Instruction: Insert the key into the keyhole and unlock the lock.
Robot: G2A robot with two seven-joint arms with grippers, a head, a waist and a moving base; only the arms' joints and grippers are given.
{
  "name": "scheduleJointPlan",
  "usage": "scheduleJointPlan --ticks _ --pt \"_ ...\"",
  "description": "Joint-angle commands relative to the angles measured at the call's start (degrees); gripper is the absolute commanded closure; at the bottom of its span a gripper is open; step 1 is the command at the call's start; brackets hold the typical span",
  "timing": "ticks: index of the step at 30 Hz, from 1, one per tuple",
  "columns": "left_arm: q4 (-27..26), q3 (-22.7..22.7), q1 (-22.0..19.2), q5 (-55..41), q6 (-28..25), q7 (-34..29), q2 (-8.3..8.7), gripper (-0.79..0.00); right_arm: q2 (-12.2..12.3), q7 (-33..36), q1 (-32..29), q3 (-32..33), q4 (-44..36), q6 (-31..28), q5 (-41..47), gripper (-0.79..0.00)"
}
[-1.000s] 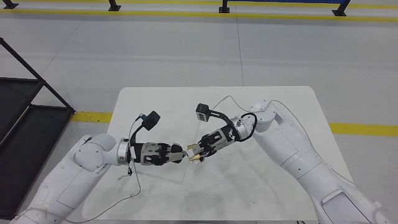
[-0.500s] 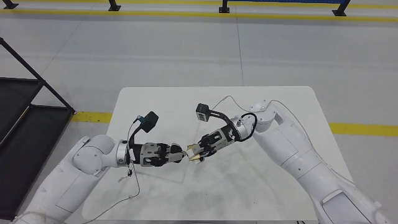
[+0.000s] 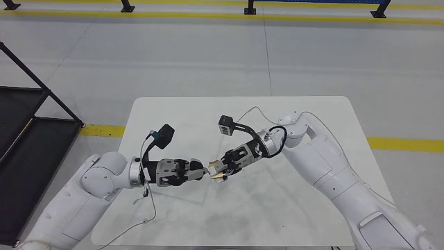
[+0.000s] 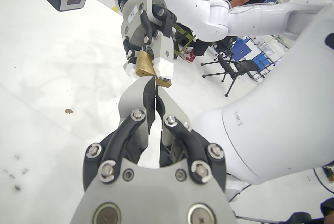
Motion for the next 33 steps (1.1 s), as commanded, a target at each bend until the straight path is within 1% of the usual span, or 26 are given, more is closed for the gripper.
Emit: scheduleJointPlan --ticks 1,15,24,33 --pt "-0.23 -0.24 0.21 1.27 -0.32 0.98 -0.04 0.000 0.00 0.00 0.00 0.00 0.00 0.00 0.00 0.000" --pt "-1.32 -1.27 1.87 8.74 -2.49 7.45 -0.36 0.000 0.00 0.00 0.00 0.00 0.00 0.00 0.00 0.000" --pt "-2.60 -2.48 3.59 15.57 -3.57 12.76 -0.69 0.000 0.00 0.00 0.00 0.00 0.00 0.00 0.00 0.000" --pt "-3.60 -2.96 4.66 19.85 -4.02 15.97 -0.88 0.000 0.00 0.00 0.00 0.00 0.00 0.00 0.00 0.000"
